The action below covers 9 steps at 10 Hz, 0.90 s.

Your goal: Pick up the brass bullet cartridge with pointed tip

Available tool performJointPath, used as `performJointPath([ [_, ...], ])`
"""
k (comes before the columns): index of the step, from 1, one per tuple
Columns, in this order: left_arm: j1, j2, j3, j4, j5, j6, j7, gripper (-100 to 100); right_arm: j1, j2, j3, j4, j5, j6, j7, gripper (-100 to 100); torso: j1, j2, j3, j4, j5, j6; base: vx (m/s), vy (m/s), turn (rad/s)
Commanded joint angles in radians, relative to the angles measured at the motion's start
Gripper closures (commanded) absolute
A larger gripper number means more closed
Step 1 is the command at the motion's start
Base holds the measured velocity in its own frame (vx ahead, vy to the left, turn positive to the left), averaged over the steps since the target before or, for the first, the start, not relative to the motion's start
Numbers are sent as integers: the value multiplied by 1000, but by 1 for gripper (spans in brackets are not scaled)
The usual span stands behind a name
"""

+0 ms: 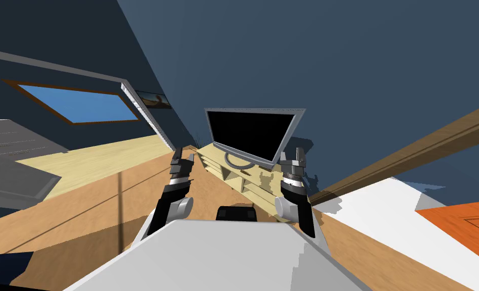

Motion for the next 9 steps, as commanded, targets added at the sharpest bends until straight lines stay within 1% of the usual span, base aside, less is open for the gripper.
performJointPath([
  [1,0,0,0,0,0,0,0,0,7,-42,-2,8,6,1,11,-100,0,0,0,0,0,0,0,3,31],
  [3,0,0,0,0,0,0,0,0,25,-99,-7,26,21,4,36,-100,0,0,0,0,0,0,0,6,56],
  [5,0,0,0,0,0,0,0,0,52,-145,-14,53,43,9,76,-100,0,0,0,0,0,0,4,11,82],
  [7,0,0,0,0,0,0,0,0,88,-175,-24,89,73,16,128,-100,1,0,0,0,0,0,8,21,117],
  [9,0,0,0,0,0,0,0,0,131,-193,-34,133,108,25,187,-100,2,0,0,0,0,0,14,29,162],
])
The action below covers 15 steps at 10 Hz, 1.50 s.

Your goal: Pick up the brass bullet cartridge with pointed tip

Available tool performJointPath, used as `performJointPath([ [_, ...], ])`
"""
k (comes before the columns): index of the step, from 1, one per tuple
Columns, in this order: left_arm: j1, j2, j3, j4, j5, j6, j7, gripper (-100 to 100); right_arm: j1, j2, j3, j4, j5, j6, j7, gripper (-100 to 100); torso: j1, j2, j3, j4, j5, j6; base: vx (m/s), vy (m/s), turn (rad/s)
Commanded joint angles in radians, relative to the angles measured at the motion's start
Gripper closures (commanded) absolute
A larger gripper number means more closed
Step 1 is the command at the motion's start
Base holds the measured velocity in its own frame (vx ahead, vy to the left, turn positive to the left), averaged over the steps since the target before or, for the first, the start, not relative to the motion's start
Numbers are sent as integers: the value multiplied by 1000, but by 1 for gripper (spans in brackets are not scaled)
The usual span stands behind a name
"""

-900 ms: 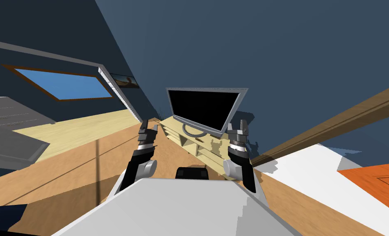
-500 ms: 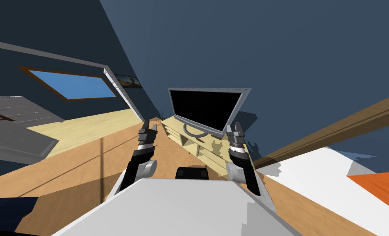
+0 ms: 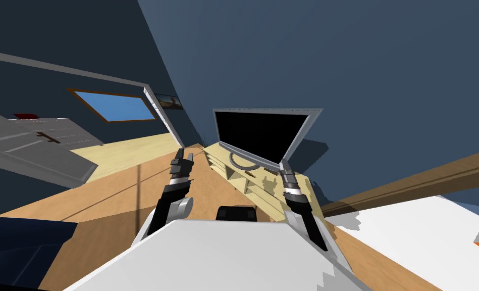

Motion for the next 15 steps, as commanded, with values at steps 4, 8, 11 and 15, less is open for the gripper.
performJointPath([
  [4,0,0,0,0,0,0,0,0,91,-21,-20,97,73,18,126,-100,0,0,0,0,0,0,19,31,128],
  [8,0,0,0,0,0,0,0,0,147,-30,-29,156,117,33,227,-100,2,-2,-1,0,0,0,33,43,140],
  [11,0,0,0,0,0,0,0,0,205,-40,-37,220,162,50,308,-100,0,-1,-1,0,0,1,37,35,133],
  [15,0,0,0,0,0,0,0,0,261,-52,-41,287,206,71,407,-100,2,-3,-2,-1,1,0,55,44,164],
])
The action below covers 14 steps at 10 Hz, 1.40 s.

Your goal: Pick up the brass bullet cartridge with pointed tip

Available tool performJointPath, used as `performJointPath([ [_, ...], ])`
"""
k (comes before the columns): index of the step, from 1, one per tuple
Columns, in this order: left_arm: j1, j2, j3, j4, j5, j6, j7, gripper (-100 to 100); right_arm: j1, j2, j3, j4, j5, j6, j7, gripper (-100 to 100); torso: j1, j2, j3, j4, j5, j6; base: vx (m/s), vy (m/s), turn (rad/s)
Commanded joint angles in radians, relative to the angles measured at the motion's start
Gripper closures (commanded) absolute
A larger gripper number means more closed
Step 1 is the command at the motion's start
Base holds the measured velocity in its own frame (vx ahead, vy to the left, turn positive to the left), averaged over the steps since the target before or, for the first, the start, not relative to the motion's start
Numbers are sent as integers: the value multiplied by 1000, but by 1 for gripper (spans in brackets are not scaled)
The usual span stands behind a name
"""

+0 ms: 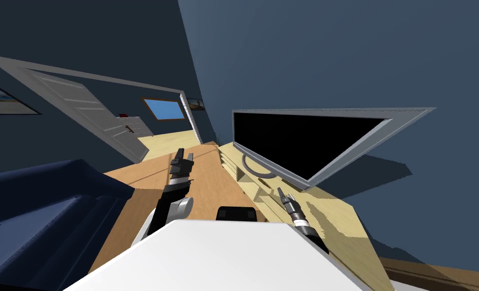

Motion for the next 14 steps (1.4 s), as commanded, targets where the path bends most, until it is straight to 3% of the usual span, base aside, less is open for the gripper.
performJointPath([
  [1,0,0,0,0,0,0,0,0,38,-10,-7,49,21,1,50,-100,0,0,0,0,0,0,73,48,175],
  [4,0,0,0,0,0,0,0,0,64,-18,-7,83,42,13,102,-100,0,-1,0,0,0,-1,70,39,128],
  [5,0,0,0,0,0,0,0,0,89,-26,-7,117,61,25,143,-100,-1,0,0,0,0,0,74,30,187],
  [6,0,0,0,0,0,0,0,0,89,-26,-7,117,61,25,145,-100,-1,-1,0,0,0,0,65,30,111],
  [8,0,0,0,0,0,0,0,0,137,-45,-5,181,96,51,209,-100,0,-1,-1,0,0,0,115,51,244],
  [9,0,0,0,0,0,0,0,0,137,-45,-5,183,96,51,227,-100,0,-4,-2,-1,0,-1,105,44,131],
  [14,0,0,0,0,0,0,0,0,216,-101,10,306,151,107,368,-100,0,-3,-2,-1,0,0,129,45,221],
])
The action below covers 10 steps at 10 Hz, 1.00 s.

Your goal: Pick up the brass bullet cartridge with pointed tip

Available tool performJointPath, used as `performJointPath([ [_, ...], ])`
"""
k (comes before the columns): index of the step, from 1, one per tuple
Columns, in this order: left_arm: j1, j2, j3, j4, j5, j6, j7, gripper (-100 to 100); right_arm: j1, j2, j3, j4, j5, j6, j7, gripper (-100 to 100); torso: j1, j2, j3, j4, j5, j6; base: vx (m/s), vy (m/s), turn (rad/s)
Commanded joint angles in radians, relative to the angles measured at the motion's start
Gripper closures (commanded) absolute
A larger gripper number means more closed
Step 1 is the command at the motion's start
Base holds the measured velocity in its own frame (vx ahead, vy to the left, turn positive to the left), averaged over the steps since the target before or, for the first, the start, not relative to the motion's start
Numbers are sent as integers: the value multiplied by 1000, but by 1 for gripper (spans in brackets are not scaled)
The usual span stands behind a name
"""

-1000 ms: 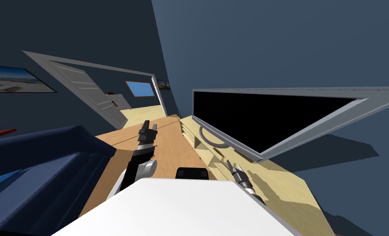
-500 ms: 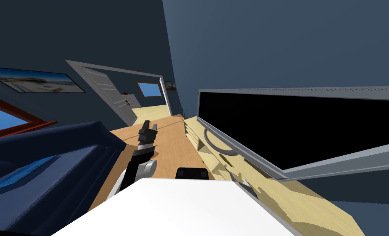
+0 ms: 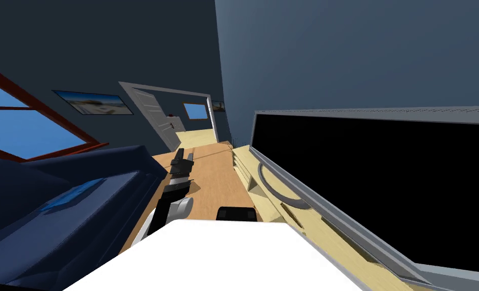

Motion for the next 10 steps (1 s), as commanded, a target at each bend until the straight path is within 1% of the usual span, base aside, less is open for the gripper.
performJointPath([
  [1,0,0,0,0,0,0,0,0,19,-40,6,50,14,26,48,-100,0,0,0,0,0,0,180,58,317],
  [3,0,0,0,0,0,0,0,0,46,-78,18,101,31,53,100,-100,0,-2,-1,-1,0,0,201,50,245],
  [4,0,0,0,0,0,0,0,0,46,-78,18,101,31,53,101,-100,1,-3,-2,-1,0,0,138,15,87],
  [7,0,0,0,0,0,0,0,0,74,-137,39,166,50,89,165,-100,-2,0,0,0,-1,0,156,-5,203],
  [10,0,0,0,0,0,0,0,0,91,-189,61,215,62,120,211,-100,-1,-1,-1,0,0,1,164,-2,182],
])
